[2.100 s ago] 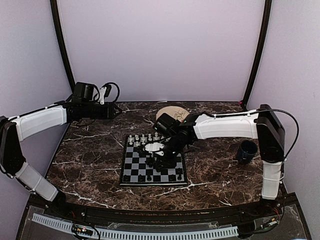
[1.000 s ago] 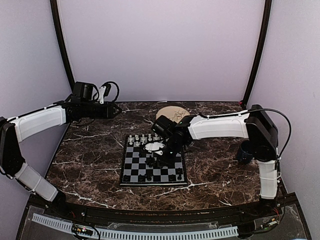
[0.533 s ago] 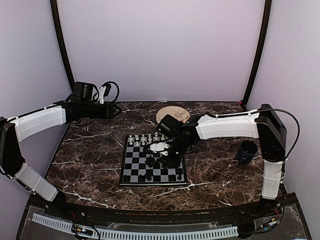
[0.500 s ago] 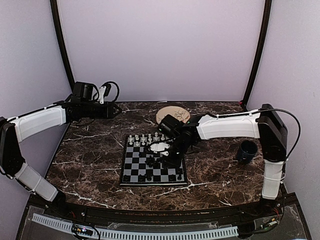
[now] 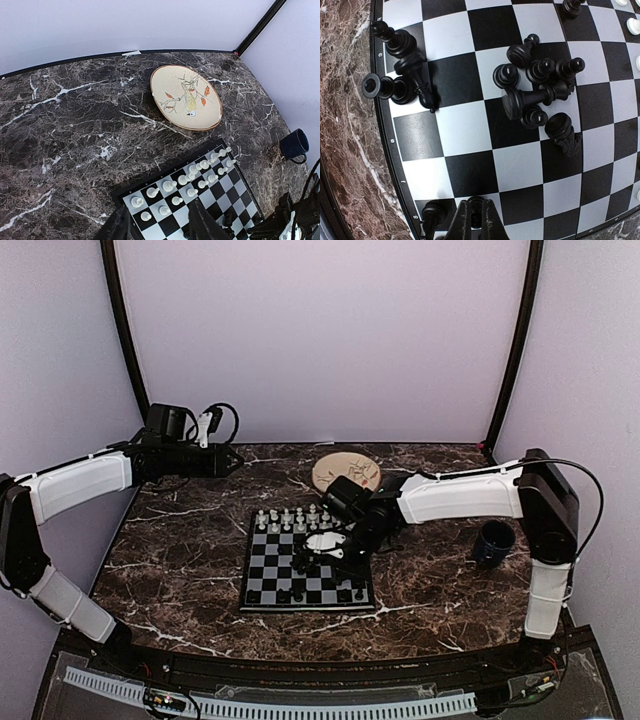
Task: Set up the chess pieces on the board
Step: Place the pawn at b7, then pick up the bishop from the chessboard.
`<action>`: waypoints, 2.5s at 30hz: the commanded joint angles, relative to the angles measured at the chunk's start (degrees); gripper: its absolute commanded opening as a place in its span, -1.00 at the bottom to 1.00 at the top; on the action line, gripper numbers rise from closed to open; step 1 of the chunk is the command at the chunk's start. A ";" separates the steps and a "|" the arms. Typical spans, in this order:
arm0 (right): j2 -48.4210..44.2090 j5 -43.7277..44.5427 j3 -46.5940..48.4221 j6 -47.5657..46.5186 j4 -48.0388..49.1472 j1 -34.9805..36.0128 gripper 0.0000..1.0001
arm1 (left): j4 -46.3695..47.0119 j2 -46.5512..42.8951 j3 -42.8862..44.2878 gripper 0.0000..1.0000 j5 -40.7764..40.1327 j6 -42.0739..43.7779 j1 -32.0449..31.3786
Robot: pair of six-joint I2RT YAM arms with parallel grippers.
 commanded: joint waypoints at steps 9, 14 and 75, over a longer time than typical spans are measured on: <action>-2.79 2.13 -2.44 -0.99 1.14 -0.30 -0.95 | 0.70 0.21 -0.71 -0.15 1.05 0.69 -0.02; -3.17 1.94 -2.91 -1.06 1.22 -0.19 -0.95 | 0.74 0.30 -0.75 -0.15 1.07 0.74 0.03; -33.26 -11.56 -23.69 0.08 14.64 -22.58 -0.36 | -29.61 14.95 2.72 -0.05 -7.32 25.12 -31.60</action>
